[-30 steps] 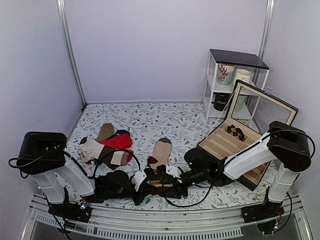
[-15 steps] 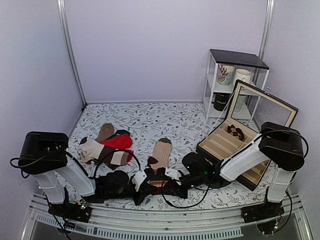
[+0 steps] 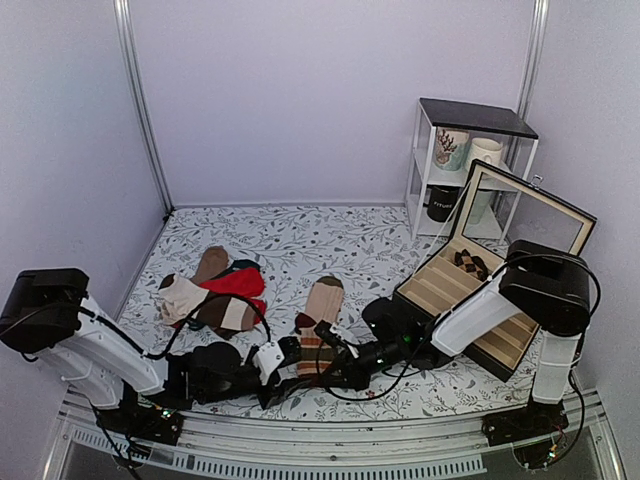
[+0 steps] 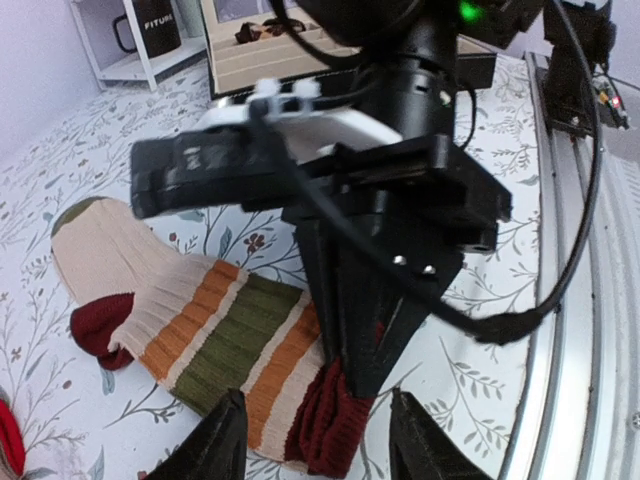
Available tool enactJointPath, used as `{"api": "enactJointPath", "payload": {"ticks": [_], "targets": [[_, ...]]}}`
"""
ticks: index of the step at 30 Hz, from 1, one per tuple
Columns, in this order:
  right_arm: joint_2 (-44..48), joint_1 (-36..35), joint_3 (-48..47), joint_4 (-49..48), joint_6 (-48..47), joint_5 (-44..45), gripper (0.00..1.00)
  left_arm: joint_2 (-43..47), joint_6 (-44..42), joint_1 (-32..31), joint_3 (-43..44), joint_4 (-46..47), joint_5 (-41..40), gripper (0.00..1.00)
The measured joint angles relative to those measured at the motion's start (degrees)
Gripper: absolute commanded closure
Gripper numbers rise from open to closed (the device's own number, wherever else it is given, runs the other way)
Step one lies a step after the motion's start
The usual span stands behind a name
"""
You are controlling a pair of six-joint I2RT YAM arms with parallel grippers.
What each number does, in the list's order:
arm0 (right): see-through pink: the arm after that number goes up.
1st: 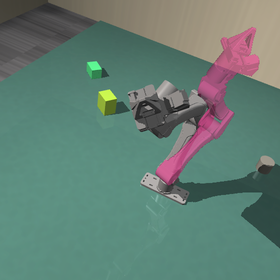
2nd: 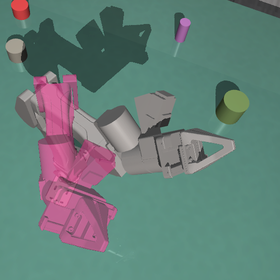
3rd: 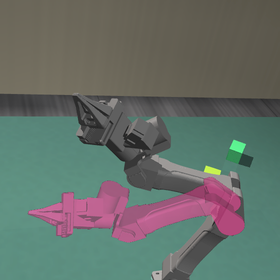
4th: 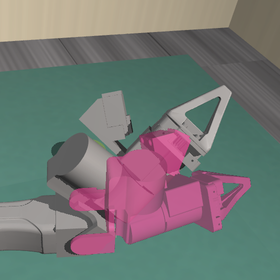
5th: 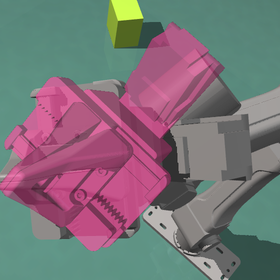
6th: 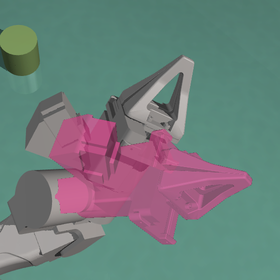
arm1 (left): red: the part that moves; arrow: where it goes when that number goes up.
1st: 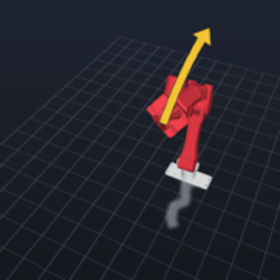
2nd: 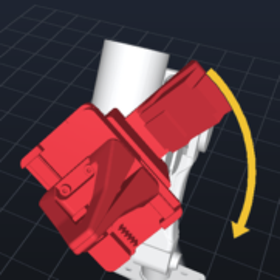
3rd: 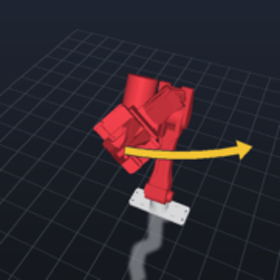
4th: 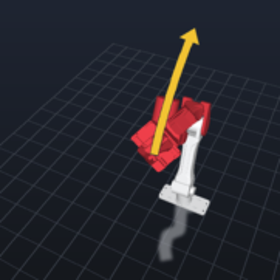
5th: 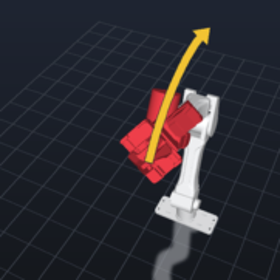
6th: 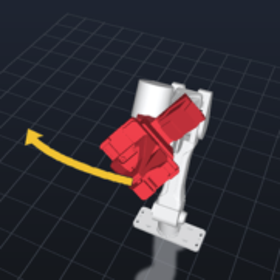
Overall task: Roll the socks
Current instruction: Roll a pair of socks at the center of the board.
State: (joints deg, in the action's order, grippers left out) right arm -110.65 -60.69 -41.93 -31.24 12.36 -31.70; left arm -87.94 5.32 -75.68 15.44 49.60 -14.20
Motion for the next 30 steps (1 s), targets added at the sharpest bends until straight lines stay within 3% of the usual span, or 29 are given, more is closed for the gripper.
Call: {"api": "enactJointPath", "payload": {"ticks": [8, 18, 30], "targets": [[-0.37, 0.98, -2.23, 5.60, 10.99, -2.99, 0.90, -2.86, -6.51, -5.03, 1.75, -0.83, -2.80, 0.47], [-0.37, 1.53, -3.67, 9.46, 14.82, -5.46, 0.89, -9.90, -9.25, -6.34, 1.86, 2.93, -8.09, 0.43], [-0.37, 1.57, -3.91, 10.51, 15.30, -6.45, 0.89, -11.21, -9.84, -6.36, 1.90, 4.83, -7.21, 0.56]]}}
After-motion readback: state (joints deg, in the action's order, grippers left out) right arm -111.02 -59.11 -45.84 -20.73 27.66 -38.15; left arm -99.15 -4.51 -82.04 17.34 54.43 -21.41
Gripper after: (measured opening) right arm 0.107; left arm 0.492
